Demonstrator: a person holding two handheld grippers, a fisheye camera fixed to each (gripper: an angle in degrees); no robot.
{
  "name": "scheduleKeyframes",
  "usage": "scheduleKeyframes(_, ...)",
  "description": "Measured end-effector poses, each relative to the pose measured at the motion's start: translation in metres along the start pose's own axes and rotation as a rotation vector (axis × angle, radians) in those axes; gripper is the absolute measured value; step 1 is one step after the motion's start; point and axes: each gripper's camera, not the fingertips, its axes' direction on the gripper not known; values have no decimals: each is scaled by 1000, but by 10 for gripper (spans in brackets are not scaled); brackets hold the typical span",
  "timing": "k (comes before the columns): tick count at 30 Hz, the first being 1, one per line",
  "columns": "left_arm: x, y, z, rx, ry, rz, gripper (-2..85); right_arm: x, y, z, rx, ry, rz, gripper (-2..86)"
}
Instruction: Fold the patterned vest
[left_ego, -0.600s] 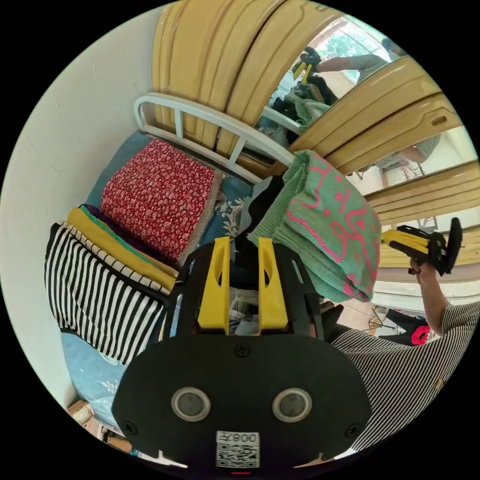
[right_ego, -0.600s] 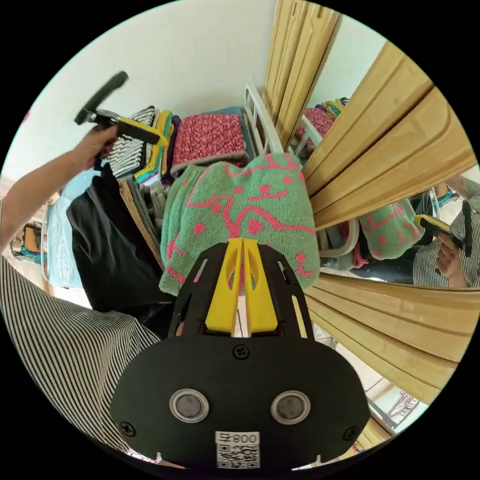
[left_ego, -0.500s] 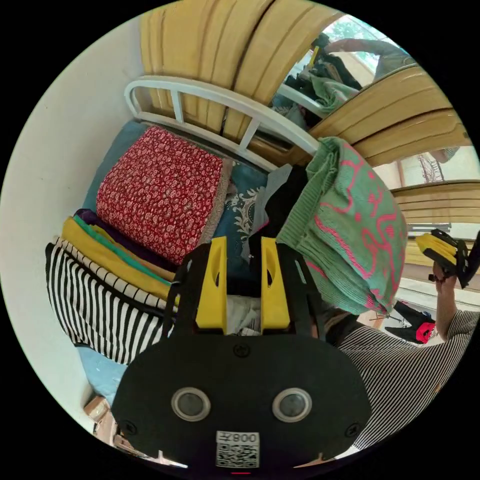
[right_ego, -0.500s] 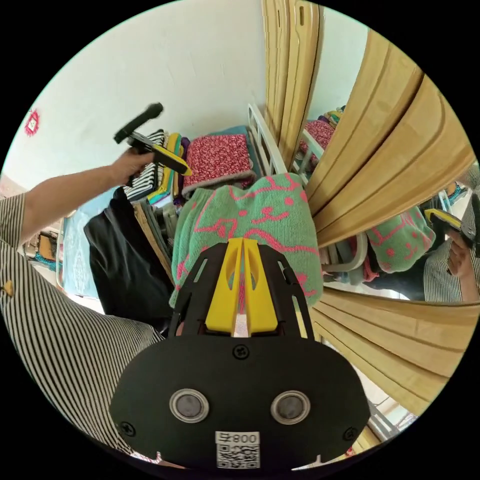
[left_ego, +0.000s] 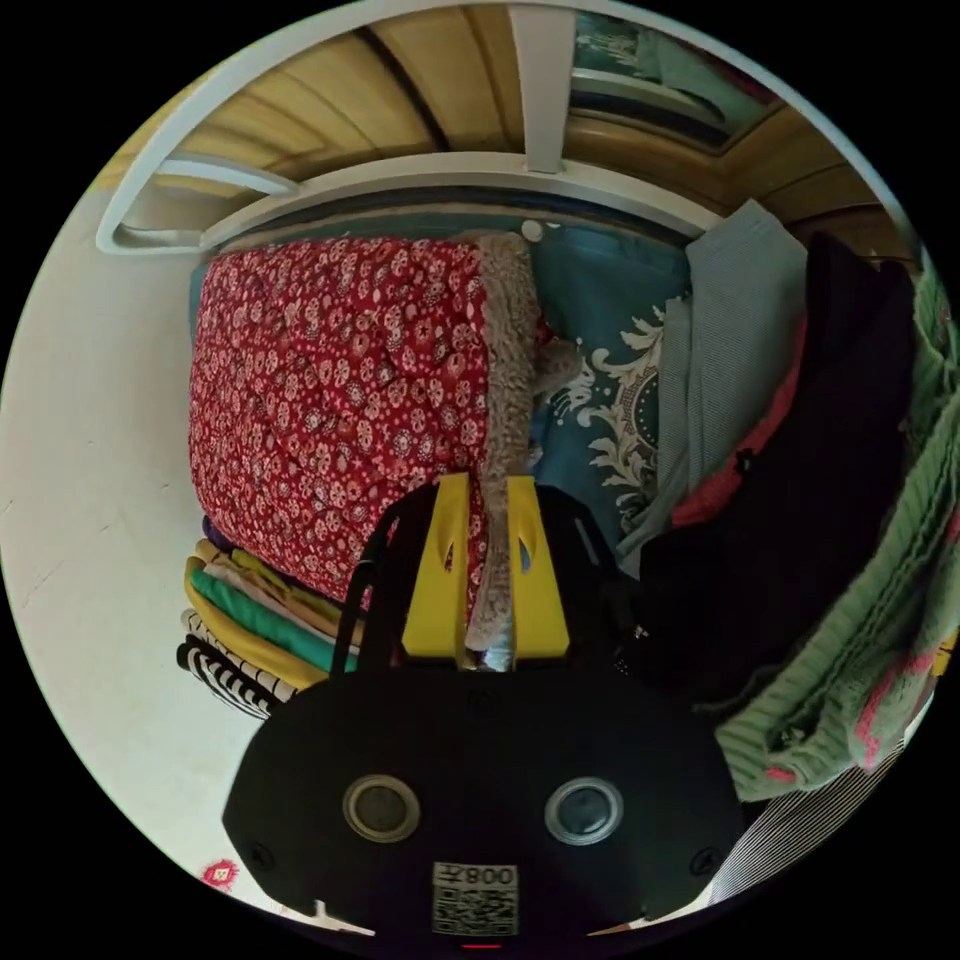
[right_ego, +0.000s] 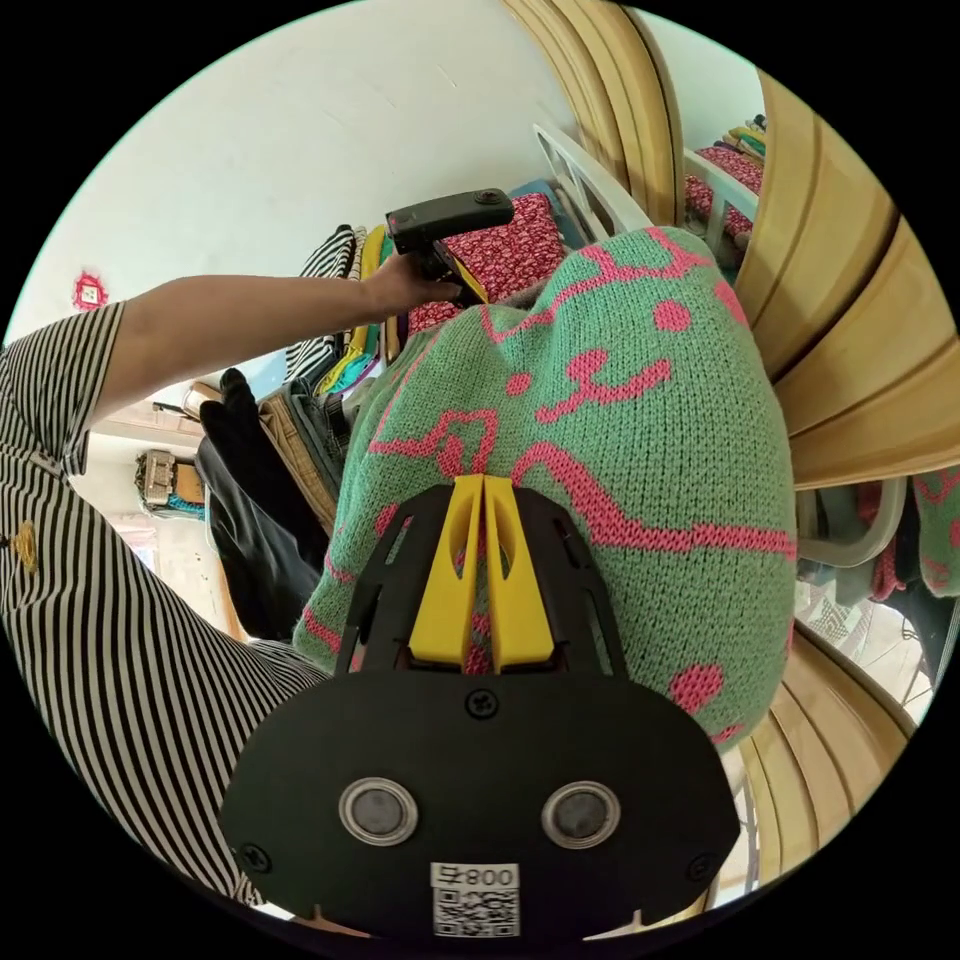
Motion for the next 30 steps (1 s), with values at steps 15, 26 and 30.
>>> scheduleKeyframes(15,4,303,-212,836,605,-506,16,40,-12,32,31,-121,44,3)
scheduleKeyframes(26,129,632,-351,1372,708,-530,9,-27,-16,-6,291,-259,-86,77)
scheduleKeyframes(30,208,776,-404,1530,652,-452,8,-83,-40,11,349,-327,-185,81)
